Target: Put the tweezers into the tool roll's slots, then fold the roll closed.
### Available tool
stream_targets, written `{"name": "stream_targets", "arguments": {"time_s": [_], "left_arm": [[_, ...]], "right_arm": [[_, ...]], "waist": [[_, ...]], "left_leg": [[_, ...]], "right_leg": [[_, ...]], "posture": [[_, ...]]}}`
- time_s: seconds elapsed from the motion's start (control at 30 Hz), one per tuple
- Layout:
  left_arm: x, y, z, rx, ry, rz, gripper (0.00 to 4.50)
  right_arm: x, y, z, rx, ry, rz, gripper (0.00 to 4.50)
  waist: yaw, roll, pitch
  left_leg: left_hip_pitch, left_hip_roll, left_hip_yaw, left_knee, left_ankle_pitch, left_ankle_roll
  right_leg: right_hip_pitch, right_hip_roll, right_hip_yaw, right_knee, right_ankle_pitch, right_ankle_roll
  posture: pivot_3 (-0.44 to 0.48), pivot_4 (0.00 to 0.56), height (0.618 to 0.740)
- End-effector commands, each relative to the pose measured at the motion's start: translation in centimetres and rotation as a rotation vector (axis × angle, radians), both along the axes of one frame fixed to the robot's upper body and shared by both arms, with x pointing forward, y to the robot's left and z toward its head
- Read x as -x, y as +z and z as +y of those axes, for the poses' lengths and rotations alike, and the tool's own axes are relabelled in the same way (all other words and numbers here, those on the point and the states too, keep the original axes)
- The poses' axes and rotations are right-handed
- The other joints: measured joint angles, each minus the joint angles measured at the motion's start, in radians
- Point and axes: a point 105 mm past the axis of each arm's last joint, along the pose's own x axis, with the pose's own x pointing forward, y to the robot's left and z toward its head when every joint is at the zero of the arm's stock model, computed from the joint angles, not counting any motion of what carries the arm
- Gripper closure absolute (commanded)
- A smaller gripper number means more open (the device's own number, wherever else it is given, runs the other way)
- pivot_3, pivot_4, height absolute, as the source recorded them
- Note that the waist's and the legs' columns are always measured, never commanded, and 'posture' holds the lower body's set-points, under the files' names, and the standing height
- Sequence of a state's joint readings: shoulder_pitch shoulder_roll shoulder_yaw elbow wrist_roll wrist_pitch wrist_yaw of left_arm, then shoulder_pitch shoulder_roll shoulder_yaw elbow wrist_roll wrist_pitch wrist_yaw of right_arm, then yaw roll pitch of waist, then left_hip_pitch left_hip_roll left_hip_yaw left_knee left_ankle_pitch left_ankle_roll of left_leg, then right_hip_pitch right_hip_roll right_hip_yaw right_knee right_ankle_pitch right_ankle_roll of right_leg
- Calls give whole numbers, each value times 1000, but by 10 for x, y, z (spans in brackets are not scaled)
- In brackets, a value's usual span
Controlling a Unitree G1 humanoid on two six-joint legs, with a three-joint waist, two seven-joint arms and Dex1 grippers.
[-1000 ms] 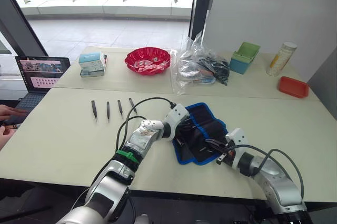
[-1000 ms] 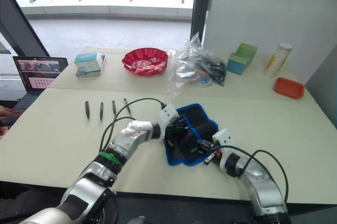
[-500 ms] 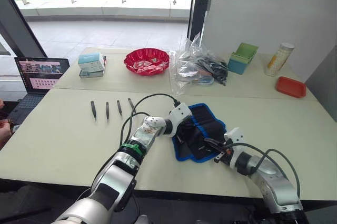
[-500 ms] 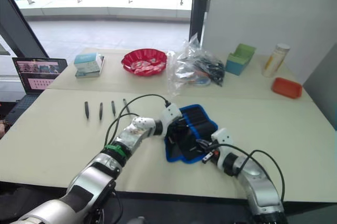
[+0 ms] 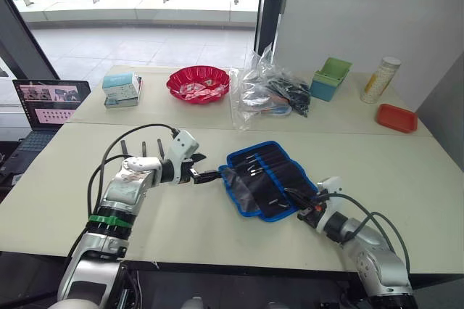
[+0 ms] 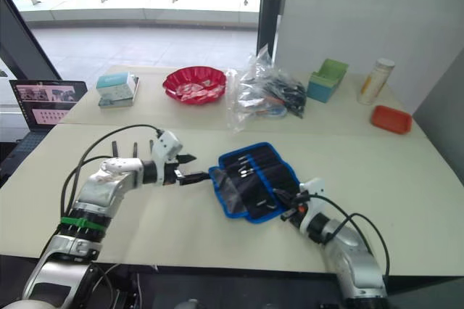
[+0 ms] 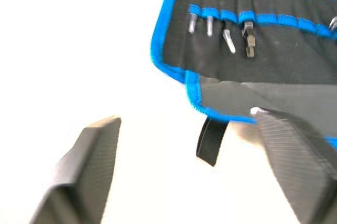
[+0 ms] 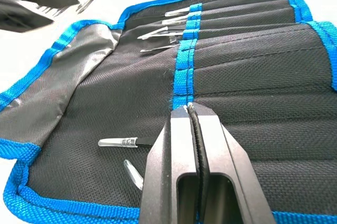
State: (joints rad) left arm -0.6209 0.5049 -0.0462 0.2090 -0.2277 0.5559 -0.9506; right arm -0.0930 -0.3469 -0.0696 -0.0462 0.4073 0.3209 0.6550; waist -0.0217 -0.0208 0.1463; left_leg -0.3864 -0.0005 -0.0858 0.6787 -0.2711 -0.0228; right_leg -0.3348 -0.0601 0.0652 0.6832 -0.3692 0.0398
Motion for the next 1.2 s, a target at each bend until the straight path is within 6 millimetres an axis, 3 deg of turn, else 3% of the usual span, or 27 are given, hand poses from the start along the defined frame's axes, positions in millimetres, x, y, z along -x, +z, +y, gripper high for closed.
{"name": "stream_targets", "arguments": {"time_s": [0.03, 0.1, 0.2, 0.43, 0.57, 0.7, 0.83, 1.0, 1.2], "left_arm": [[10, 45, 18, 75, 39, -119, 32], [12, 64, 50, 130, 189, -182, 32], [21, 64, 96, 131, 409, -253, 32], [71, 27, 181, 139, 873, -316, 32], [125, -6, 216, 180, 1116, -301, 32], [168, -31, 220, 208, 1217, -246, 32], [183, -39, 218, 193, 1251, -233, 32], [179, -39, 212, 208, 1243, -237, 32], [143, -20, 196, 240, 1163, -289, 32]], "right_arm": [[4, -24, 0, 14, 5, 88, 4500], [2, -26, 0, 20, 8, 88, 4500], [0, -29, -2, 37, 11, 84, 4500], [-12, -28, -9, 58, -11, 56, 4500], [-15, -29, -7, 65, 10, 51, 4500], [-16, -30, -4, 48, 37, 63, 4500], [-20, -29, -4, 59, 51, 58, 4500], [-23, -29, -7, 66, 54, 56, 4500], [-23, -29, -6, 59, 50, 53, 4500]], "waist": [[-3, 0, 0], [-8, 0, 0], [-22, 0, 0], [-15, -5, -3], [-11, -10, -6], [-13, -13, -7], [-3, -14, -8], [-4, -14, -8], [-2, -14, -8]], "left_leg": [[0, 1, 0, 0, 0, 0], [0, 1, 0, -1, 0, 0], [2, 2, 1, -2, 0, 0], [4, 5, 2, -4, 0, 0], [4, 7, 3, -5, -1, 0], [5, 8, 6, -10, -1, 0], [6, 9, 6, -11, -1, 0], [9, 11, 8, -13, -1, 0], [9, 12, 9, -13, -1, 0]], "right_leg": [[0, 0, 0, 0, 0, 0], [-1, 1, 0, 0, 0, 0], [0, 1, 1, 0, 0, 0], [0, 0, 1, 0, 0, 0], [0, -1, 2, -2, 0, 0], [0, -2, 4, -4, 0, 0], [1, -1, 4, -7, 0, -1], [5, 0, 4, -12, 1, -2], [5, 0, 4, -12, 1, -2]], "posture": [[0, 150, 740], [0, 150, 740], [0, 150, 740], [0, 150, 740], [0, 150, 740], [0, 150, 740], [0, 150, 740], [0, 150, 740], [0, 150, 740]]}}
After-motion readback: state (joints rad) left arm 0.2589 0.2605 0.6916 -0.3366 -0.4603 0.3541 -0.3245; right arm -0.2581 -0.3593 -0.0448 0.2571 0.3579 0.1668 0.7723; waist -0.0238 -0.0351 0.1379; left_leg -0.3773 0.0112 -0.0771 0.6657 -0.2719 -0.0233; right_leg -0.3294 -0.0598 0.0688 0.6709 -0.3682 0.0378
